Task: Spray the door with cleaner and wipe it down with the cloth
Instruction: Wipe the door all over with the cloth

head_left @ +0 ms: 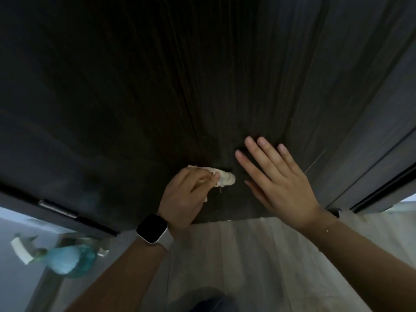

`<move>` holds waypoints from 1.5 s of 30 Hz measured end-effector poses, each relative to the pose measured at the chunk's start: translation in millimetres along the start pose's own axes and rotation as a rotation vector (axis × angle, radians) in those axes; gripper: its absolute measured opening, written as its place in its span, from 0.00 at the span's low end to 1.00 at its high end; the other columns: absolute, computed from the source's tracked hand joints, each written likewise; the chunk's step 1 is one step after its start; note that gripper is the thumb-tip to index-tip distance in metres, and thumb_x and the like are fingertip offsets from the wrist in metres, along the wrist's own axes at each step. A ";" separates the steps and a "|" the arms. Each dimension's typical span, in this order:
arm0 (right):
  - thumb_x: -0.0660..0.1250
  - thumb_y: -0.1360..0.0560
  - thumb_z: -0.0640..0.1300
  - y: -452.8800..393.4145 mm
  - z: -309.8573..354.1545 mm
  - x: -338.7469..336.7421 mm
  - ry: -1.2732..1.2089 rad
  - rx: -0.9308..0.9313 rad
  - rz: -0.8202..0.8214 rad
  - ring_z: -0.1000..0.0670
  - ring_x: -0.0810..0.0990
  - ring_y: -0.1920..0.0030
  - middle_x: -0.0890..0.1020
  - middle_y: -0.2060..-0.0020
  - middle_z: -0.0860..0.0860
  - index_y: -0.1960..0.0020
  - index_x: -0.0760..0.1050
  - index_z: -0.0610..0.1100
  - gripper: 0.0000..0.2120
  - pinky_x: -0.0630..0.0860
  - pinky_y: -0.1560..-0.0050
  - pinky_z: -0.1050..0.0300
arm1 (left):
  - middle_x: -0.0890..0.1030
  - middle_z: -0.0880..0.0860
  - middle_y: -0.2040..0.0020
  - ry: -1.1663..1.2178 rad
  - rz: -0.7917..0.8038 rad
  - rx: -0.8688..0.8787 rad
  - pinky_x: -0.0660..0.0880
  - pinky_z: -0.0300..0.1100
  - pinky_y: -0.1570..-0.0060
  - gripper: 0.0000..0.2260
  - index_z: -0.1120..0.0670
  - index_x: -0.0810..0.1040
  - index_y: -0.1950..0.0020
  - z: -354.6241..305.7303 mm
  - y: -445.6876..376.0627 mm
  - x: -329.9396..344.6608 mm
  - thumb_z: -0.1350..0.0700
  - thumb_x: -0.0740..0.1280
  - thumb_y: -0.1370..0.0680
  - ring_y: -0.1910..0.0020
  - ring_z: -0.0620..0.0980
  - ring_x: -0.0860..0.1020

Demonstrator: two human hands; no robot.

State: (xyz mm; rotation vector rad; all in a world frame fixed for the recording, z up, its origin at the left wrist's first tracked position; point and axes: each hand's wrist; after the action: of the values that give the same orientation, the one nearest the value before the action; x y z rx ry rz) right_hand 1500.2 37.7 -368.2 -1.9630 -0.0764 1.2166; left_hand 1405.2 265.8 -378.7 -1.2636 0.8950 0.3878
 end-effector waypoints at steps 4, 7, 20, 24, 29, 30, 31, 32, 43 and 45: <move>0.62 0.21 0.46 30.5 -6.2 6.5 0.059 -0.019 0.104 0.46 0.48 0.22 0.46 0.21 0.47 0.21 0.52 0.45 0.33 0.48 0.23 0.47 | 0.79 0.52 0.51 -0.011 0.246 0.120 0.71 0.44 0.54 0.14 0.56 0.80 0.41 2.1 11.3 27.2 0.59 0.62 0.24 0.54 0.51 0.72; 0.63 0.22 0.44 33.2 -13.6 1.8 0.093 -0.054 0.144 0.46 0.49 0.22 0.47 0.21 0.48 0.21 0.51 0.46 0.34 0.49 0.23 0.46 | 0.83 0.51 0.55 -0.047 0.558 0.108 0.77 0.41 0.58 0.19 0.53 0.85 0.47 -2.3 30.1 41.2 0.54 0.58 0.29 0.57 0.50 0.78; 0.53 0.21 0.44 29.7 -13.5 -4.3 0.096 -0.051 0.195 0.46 0.49 0.22 0.51 0.22 0.47 0.21 0.52 0.46 0.29 0.47 0.23 0.45 | 0.79 0.57 0.59 -0.010 0.126 -0.041 0.71 0.46 0.63 0.09 0.60 0.83 0.44 -12.8 8.6 19.4 0.63 0.67 0.22 0.62 0.54 0.73; 0.53 0.21 0.44 28.8 -18.1 -8.7 0.090 -0.062 0.209 0.46 0.50 0.22 0.52 0.22 0.47 0.21 0.52 0.46 0.29 0.47 0.23 0.45 | 0.77 0.56 0.61 0.027 0.262 -0.117 0.74 0.50 0.65 0.09 0.59 0.84 0.50 -28.0 21.3 39.9 0.61 0.63 0.23 0.62 0.54 0.72; 0.65 0.24 0.42 29.9 -14.4 -7.1 0.072 -0.042 0.190 0.46 0.50 0.22 0.53 0.22 0.47 0.21 0.53 0.45 0.35 0.50 0.24 0.44 | 0.78 0.57 0.59 -0.066 0.144 -0.079 0.73 0.46 0.65 0.12 0.59 0.83 0.45 -23.5 -12.6 -0.9 0.60 0.64 0.24 0.62 0.55 0.75; 0.66 0.25 0.41 29.4 -12.8 -6.5 0.070 -0.039 0.189 0.46 0.50 0.22 0.52 0.22 0.47 0.21 0.53 0.45 0.37 0.50 0.24 0.44 | 0.78 0.57 0.59 -0.081 0.091 -0.083 0.72 0.45 0.65 0.12 0.59 0.83 0.44 -18.8 -18.2 -5.7 0.60 0.65 0.25 0.62 0.54 0.74; 0.66 0.26 0.41 29.1 -12.1 -5.8 0.067 -0.040 0.192 0.46 0.49 0.22 0.52 0.22 0.47 0.21 0.52 0.45 0.37 0.49 0.23 0.44 | 0.78 0.57 0.59 -0.084 0.062 -0.086 0.71 0.44 0.65 0.12 0.60 0.82 0.43 -15.8 -20.0 -6.0 0.61 0.66 0.25 0.62 0.54 0.73; 0.66 0.26 0.41 29.0 -12.7 -5.3 0.066 -0.043 0.195 0.46 0.49 0.22 0.51 0.22 0.47 0.21 0.52 0.45 0.38 0.49 0.23 0.44 | 0.78 0.57 0.60 -0.079 0.063 -0.079 0.71 0.44 0.66 0.12 0.60 0.82 0.43 -15.1 -17.6 -1.7 0.61 0.66 0.25 0.63 0.54 0.73; 0.64 0.24 0.43 26.7 -15.8 -11.1 0.031 -0.064 0.207 0.46 0.50 0.22 0.52 0.22 0.46 0.22 0.54 0.44 0.34 0.51 0.24 0.43 | 0.81 0.56 0.55 -0.070 0.381 0.219 0.70 0.47 0.56 0.13 0.59 0.83 0.46 -5.8 -6.5 11.2 0.62 0.68 0.29 0.55 0.54 0.72; 0.65 0.25 0.42 25.7 -17.3 -11.7 0.028 -0.077 0.207 0.46 0.49 0.23 0.52 0.22 0.46 0.22 0.54 0.44 0.35 0.50 0.24 0.44 | 0.82 0.57 0.54 -0.113 0.214 0.185 0.68 0.46 0.54 0.14 0.60 0.82 0.44 -1.3 -22.5 -10.6 0.63 0.71 0.30 0.54 0.53 0.71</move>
State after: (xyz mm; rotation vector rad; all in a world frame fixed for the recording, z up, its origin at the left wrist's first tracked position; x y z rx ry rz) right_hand 1498.5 5.0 -372.9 -2.0953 0.0980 1.3346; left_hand 1413.9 260.1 -356.0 -0.9709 0.9498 0.5277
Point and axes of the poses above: each hand's wrist, its own y-axis away from the middle knuckle, its own x-axis out of the palm, z = x × y
